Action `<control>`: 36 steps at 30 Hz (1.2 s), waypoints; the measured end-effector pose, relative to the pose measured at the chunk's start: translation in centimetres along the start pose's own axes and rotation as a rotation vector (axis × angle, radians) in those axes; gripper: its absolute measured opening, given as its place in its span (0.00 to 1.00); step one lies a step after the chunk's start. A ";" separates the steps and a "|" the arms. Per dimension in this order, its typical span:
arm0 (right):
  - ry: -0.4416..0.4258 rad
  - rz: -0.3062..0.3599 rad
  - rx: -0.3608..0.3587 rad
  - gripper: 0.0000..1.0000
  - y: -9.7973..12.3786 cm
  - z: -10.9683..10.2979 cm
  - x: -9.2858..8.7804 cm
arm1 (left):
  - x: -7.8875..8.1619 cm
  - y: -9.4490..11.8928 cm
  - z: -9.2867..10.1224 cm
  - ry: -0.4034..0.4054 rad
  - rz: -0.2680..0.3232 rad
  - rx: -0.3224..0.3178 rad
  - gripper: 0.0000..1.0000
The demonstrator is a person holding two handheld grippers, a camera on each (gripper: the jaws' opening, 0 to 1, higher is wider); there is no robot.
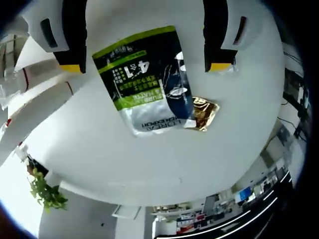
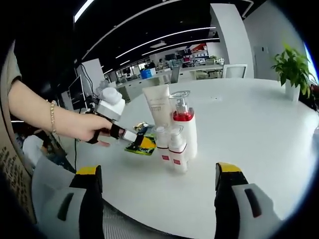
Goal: Arrange the skincare products in the storage area until every visible bottle or jar stands upright without overlapping.
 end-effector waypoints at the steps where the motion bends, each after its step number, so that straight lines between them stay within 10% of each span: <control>1: -0.002 -0.001 -0.002 0.94 0.0 0.0 0.0 | 0.1 -0.2 0.0 0.000 0.001 0.001 0.96; 15: 0.018 -0.033 0.008 0.92 -0.2 -0.2 -0.5 | 0.2 -1.3 -0.1 -0.040 -0.017 0.017 0.89; 36: 0.042 -0.061 0.016 0.90 -0.3 -0.4 -0.8 | 0.9 -1.1 0.4 0.001 0.046 -0.059 0.20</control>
Point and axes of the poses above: the point that each gripper's makers call its tool centre point, and the gripper's own axes: y roughly backward along the fingers, z roughly to its right, x roughly out of its top, the point moved 3 cm from there along y, roughly backward along the fingers, and after that the axes turned 11 degrees about z, right-handed, at the moved point
